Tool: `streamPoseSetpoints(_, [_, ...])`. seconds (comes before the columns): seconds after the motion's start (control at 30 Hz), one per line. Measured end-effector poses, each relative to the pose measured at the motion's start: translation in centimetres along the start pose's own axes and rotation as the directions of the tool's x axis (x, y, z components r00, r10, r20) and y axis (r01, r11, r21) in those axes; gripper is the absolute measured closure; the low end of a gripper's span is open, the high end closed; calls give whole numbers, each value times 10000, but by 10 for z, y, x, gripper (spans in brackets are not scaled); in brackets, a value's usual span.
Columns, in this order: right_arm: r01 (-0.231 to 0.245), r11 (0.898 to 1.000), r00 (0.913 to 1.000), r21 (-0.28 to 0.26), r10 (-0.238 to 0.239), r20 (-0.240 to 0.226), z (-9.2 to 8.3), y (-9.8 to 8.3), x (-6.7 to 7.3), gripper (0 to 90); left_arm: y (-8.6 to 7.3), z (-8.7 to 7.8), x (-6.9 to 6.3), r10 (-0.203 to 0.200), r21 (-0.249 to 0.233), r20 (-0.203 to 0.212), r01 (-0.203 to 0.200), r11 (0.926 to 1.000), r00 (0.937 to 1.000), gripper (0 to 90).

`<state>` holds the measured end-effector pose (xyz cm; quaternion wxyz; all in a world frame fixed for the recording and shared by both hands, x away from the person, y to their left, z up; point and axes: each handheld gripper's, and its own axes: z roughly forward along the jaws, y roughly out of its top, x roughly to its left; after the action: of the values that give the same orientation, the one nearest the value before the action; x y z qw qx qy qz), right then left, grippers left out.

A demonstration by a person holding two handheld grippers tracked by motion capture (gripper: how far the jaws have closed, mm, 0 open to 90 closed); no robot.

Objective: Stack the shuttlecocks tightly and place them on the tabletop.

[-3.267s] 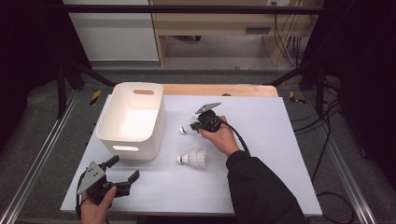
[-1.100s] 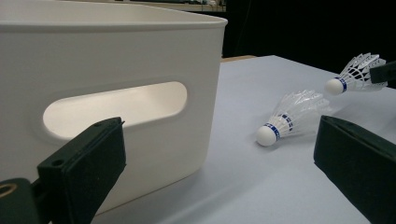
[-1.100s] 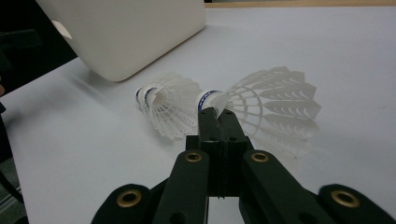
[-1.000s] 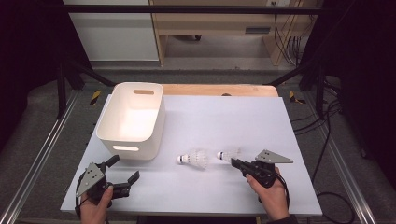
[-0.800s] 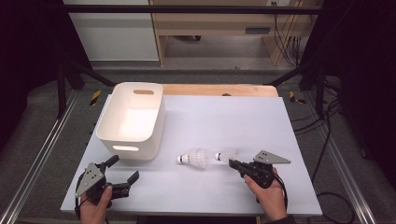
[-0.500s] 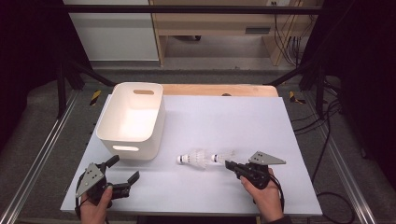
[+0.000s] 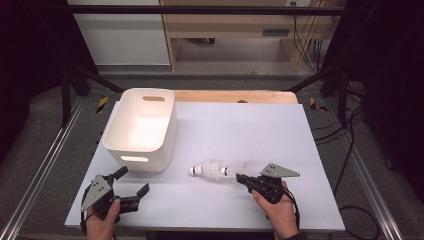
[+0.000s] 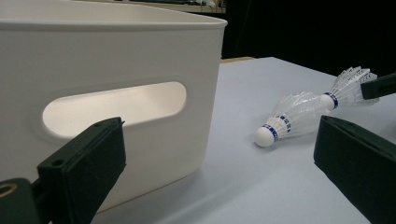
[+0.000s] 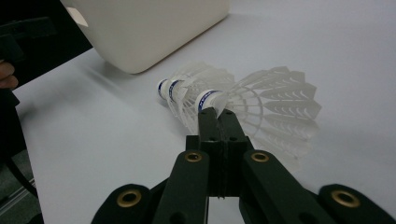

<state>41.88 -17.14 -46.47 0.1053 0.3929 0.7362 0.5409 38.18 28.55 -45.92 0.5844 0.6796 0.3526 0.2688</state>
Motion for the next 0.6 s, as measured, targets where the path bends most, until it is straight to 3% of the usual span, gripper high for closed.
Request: streamPoseSetpoints(0.6, [-69,9999,10000,101,68,49,15,2,1,900,0,0,0,-9,1,-10,9,10000,10000,20])
